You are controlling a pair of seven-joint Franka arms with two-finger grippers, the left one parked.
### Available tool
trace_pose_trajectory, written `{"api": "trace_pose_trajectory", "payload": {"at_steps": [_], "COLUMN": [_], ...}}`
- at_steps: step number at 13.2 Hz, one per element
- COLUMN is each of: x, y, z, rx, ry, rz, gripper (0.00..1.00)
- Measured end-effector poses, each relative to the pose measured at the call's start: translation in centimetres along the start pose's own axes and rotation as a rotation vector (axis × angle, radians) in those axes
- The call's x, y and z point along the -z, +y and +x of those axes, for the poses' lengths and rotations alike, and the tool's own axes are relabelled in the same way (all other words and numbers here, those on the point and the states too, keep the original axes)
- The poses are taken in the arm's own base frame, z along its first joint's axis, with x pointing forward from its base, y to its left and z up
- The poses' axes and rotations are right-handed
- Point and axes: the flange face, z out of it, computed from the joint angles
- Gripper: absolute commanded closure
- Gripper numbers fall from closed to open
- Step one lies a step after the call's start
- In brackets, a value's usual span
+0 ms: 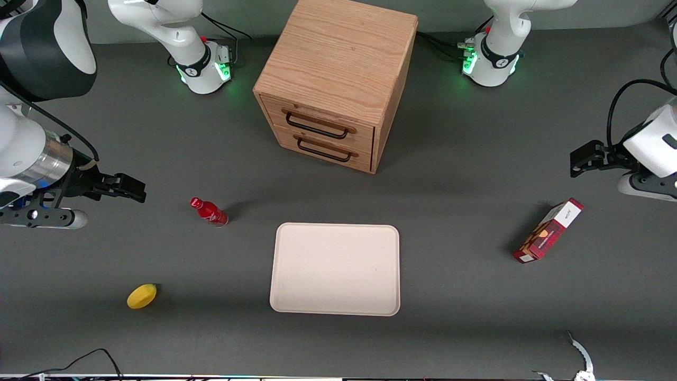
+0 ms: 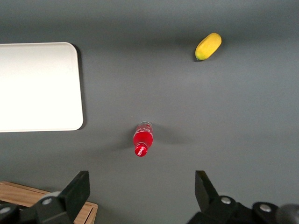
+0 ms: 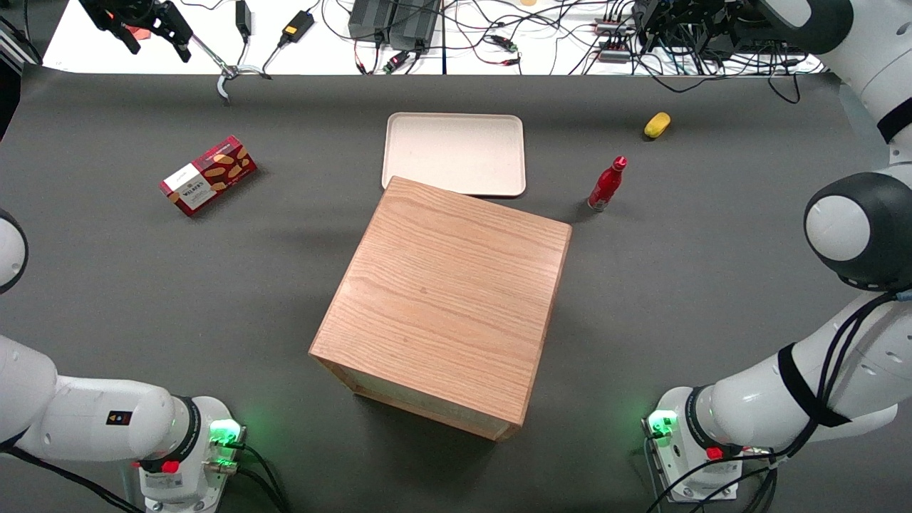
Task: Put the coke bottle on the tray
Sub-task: 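Move the open right gripper toward the red Coca-Cola bottle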
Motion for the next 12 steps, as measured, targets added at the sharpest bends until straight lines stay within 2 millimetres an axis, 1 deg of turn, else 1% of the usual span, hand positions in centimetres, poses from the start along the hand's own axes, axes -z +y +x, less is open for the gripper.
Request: {"api": "trace_pose_trajectory", "payload": {"at_steps": [7, 9, 10, 12], "x": [-0.1, -0.5, -1.1, -3.5], "y": [-0.2, -0.3, -0.6, -1.6], "z": [-0.1, 0.0, 0.2, 1.0], "rx": [0.001, 0.002, 0.006, 0.018], "ry": [-0.011, -0.018, -0.027, -0.057], "rz": [0.019, 0.018, 0.016, 0.011], "gripper": [0.00, 0.00, 0.00, 0.00]}}
